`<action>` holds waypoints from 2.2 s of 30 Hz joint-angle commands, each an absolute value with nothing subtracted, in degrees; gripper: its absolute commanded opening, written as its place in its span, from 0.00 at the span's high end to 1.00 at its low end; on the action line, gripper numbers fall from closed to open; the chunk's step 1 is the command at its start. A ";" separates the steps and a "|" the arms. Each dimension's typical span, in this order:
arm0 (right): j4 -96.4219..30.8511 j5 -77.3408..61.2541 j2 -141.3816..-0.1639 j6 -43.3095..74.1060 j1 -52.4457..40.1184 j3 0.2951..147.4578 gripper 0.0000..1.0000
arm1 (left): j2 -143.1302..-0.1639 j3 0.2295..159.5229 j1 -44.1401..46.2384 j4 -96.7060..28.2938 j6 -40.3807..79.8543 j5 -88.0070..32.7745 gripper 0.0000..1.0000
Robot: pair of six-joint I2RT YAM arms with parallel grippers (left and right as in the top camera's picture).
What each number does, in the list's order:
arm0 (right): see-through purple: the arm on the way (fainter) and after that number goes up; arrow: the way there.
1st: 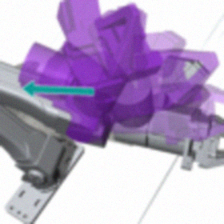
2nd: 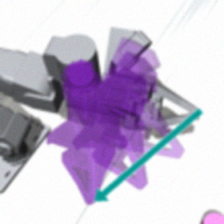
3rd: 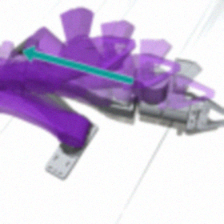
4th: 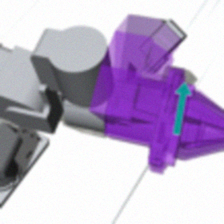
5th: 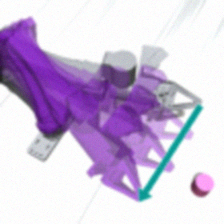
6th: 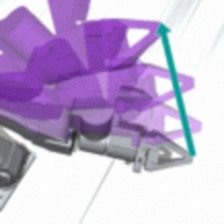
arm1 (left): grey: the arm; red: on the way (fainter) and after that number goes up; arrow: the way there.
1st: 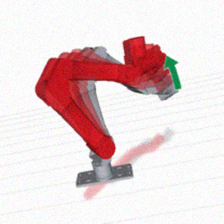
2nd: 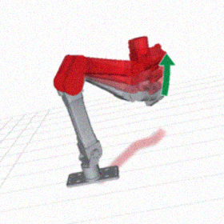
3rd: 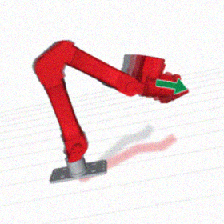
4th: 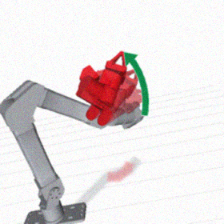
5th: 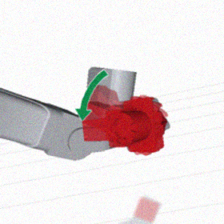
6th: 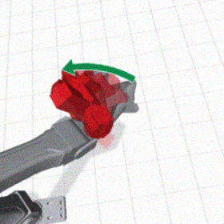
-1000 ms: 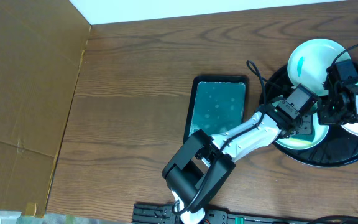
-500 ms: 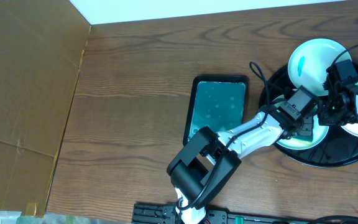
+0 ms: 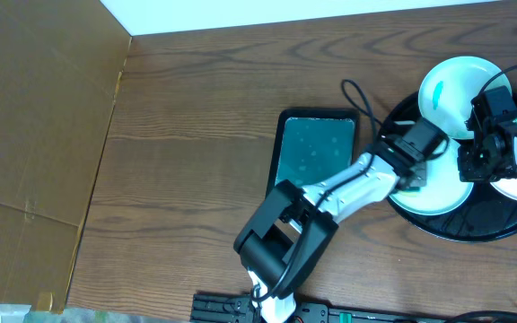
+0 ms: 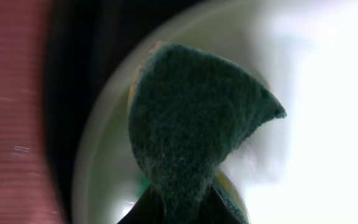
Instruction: Clean dirty plates on tray and stack at the side
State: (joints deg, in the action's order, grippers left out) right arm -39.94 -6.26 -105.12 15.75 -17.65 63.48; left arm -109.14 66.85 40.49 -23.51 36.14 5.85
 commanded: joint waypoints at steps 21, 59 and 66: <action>-40.42 -6.26 -105.38 15.59 -18.11 63.96 0.99 | -104.22 66.65 34.96 -16.29 34.44 -18.26 0.88; -40.66 -6.26 -105.38 15.11 -18.11 63.96 0.98 | -102.21 64.77 34.68 -21.12 25.06 -8.86 0.39; -40.34 -6.28 -105.38 15.11 -18.11 63.96 0.97 | -102.76 64.69 34.96 -21.61 25.10 -8.97 0.34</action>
